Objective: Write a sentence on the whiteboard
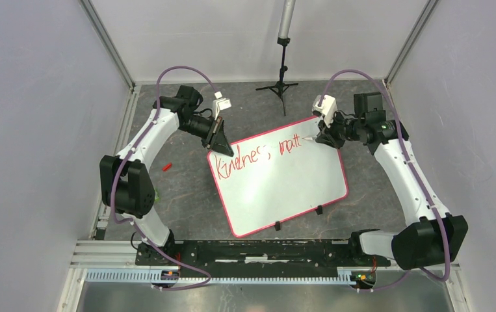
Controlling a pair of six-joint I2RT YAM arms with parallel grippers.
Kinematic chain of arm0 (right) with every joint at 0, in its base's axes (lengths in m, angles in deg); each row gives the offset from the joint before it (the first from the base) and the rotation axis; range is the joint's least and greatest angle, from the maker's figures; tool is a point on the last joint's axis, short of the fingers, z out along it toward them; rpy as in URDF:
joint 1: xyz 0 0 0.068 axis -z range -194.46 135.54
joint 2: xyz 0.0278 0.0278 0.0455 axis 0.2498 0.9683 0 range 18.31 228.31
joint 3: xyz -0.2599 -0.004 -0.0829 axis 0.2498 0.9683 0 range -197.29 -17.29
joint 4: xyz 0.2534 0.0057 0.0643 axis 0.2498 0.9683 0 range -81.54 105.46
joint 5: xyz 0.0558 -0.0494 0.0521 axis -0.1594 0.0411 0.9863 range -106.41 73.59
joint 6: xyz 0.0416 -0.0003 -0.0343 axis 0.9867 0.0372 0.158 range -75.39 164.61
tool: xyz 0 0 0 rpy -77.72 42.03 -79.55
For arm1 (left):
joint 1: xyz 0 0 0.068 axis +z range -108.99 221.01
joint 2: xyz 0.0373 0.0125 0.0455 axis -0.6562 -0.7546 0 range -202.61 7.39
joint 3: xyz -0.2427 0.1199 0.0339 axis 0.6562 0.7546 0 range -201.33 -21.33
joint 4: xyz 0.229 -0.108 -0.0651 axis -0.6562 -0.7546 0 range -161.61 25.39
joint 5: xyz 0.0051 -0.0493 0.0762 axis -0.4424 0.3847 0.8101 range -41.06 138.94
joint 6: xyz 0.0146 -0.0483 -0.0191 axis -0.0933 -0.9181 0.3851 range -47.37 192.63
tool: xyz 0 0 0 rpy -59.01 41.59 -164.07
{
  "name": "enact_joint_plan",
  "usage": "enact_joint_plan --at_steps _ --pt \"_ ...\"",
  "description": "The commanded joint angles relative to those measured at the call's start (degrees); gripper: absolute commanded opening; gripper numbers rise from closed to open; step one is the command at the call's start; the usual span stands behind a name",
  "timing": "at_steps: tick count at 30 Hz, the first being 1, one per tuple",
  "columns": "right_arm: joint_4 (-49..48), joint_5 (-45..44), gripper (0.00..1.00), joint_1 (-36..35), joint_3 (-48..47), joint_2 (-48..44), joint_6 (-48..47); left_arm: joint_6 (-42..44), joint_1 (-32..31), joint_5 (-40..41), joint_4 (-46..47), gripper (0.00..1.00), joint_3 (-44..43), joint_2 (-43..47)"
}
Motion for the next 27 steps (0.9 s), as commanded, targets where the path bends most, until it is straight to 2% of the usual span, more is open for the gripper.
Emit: enact_joint_plan --at_steps 1,13,27 --pt "-0.73 -3.83 0.0 -0.01 -2.81 0.38 -0.83 -0.49 -0.2 2.48 2.78 0.02 0.12 0.77" --pt "-0.72 -1.47 0.0 -1.11 -5.01 1.23 0.01 -0.27 -0.2 2.6 2.75 0.03 0.37 0.95" --pt "-0.53 -3.58 0.0 -3.48 -1.57 0.01 -0.69 -0.32 -0.2 2.86 2.79 0.02 0.45 1.17"
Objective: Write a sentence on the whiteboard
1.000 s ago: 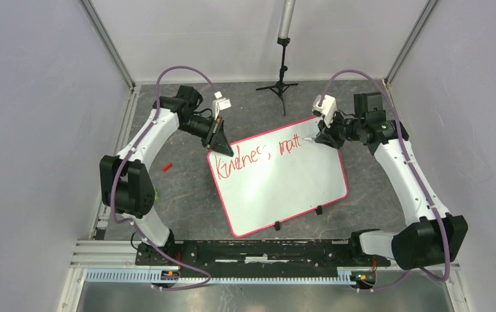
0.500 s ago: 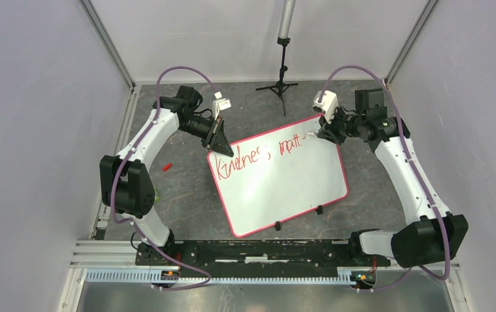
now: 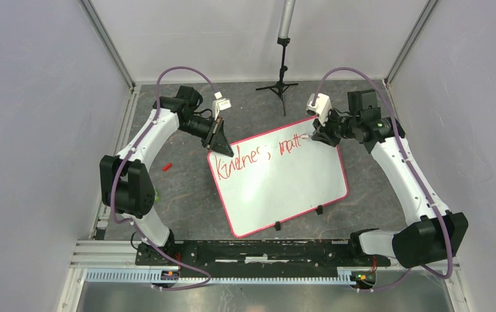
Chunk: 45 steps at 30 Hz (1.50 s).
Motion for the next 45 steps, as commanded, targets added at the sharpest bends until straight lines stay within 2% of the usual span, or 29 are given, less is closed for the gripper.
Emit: enact_joint_plan --at_steps 1,12,21,26,45 --pt "-0.64 -1.27 0.0 -0.21 1.44 -1.32 -0.89 -0.18 -0.2 2.86 3.02 0.02 0.24 1.14" --pt "0.72 -4.22 0.0 0.45 4.04 -3.38 -2.53 -0.31 -0.2 3.13 3.01 0.02 0.37 1.53" --pt "2.61 -1.74 0.0 2.4 -0.57 -2.68 -3.62 -0.22 -0.2 3.3 3.02 0.02 0.41 1.48" --pt "1.29 0.08 0.0 2.39 -1.96 -2.94 -2.79 0.09 -0.26 3.48 2.97 0.02 0.63 1.61" --pt "-0.59 -3.01 0.0 2.39 -0.42 -0.77 -2.84 0.18 -0.28 3.64 2.96 0.02 0.71 1.42"
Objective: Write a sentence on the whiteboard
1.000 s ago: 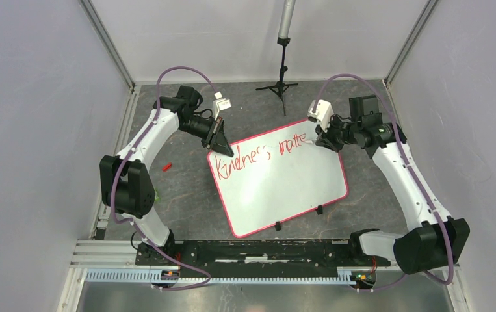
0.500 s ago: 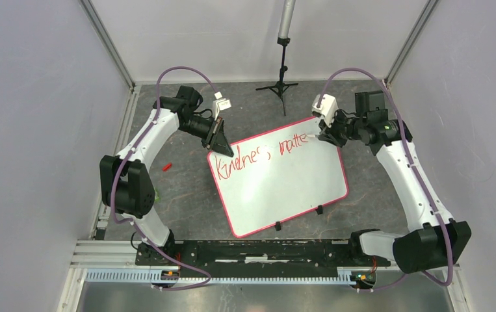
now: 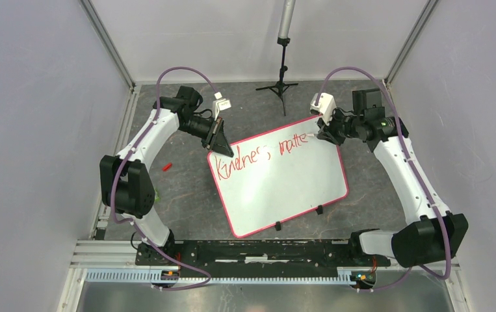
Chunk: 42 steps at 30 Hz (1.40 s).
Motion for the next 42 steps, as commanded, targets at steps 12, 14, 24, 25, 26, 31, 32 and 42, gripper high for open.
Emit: enact_joint_plan --at_steps 12,14,24,25,26,31,32,42 --pt "-0.08 -2.18 0.0 0.19 4.29 -4.11 -1.49 0.23 -0.28 3.59 2.97 0.02 0.7 1.87" --pt "0.18 -1.7 0.0 0.2 4.32 -4.35 -1.55 0.3 -0.28 3.5 2.93 0.02 0.7 1.88" --pt "-2.44 -1.9 0.0 0.25 0.7 -1.46 0.99 0.34 -0.27 3.67 2.97 0.02 0.62 1.77" --pt "-2.7 -2.1 0.0 0.26 0.29 -1.19 1.26 0.34 -0.28 3.76 2.91 0.03 0.61 1.88" --pt "-2.88 -2.31 0.0 0.25 -0.06 -1.0 1.35 0.33 -0.28 3.85 2.95 0.02 0.63 1.83" --pt "-3.31 -3.32 0.0 0.6 -1.38 -0.17 1.63 0.5 -0.28 3.94 2.97 0.02 0.79 1.63" --pt "-3.38 -3.52 0.0 0.77 -1.46 -0.04 1.6 0.49 -0.28 3.94 2.97 0.02 0.75 1.54" --pt "-1.26 -2.94 0.0 1.87 -2.51 -0.53 0.42 0.51 -0.28 3.95 2.95 0.02 0.7 1.57"
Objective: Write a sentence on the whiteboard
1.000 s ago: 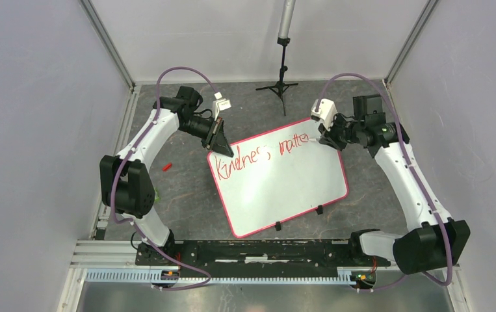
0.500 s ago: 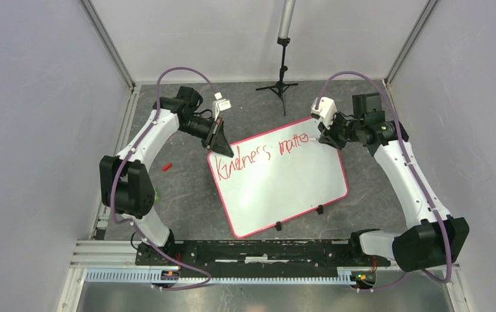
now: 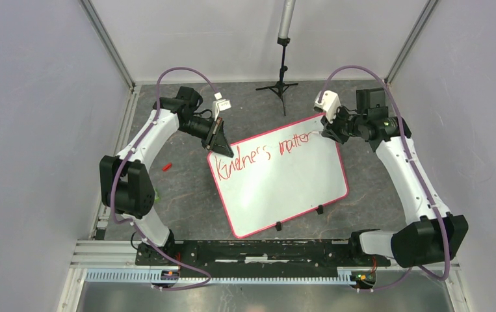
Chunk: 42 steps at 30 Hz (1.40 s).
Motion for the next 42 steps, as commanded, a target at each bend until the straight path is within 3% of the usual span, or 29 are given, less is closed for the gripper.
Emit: enact_joint_plan --at_steps 1,27,42 --pt "-0.08 0.19 0.0 0.35 -2.92 -0.65 -0.7 0.48 -0.28 3.76 2.74 0.02 0.31 1.35" --pt "0.39 3.15 0.0 1.35 -3.34 0.96 -0.53 0.45 -0.28 3.64 2.78 0.02 0.47 1.79" --pt "4.07 1.02 0.0 0.84 1.07 -1.6 -5.86 0.35 -0.29 3.83 2.77 0.02 0.33 1.62"
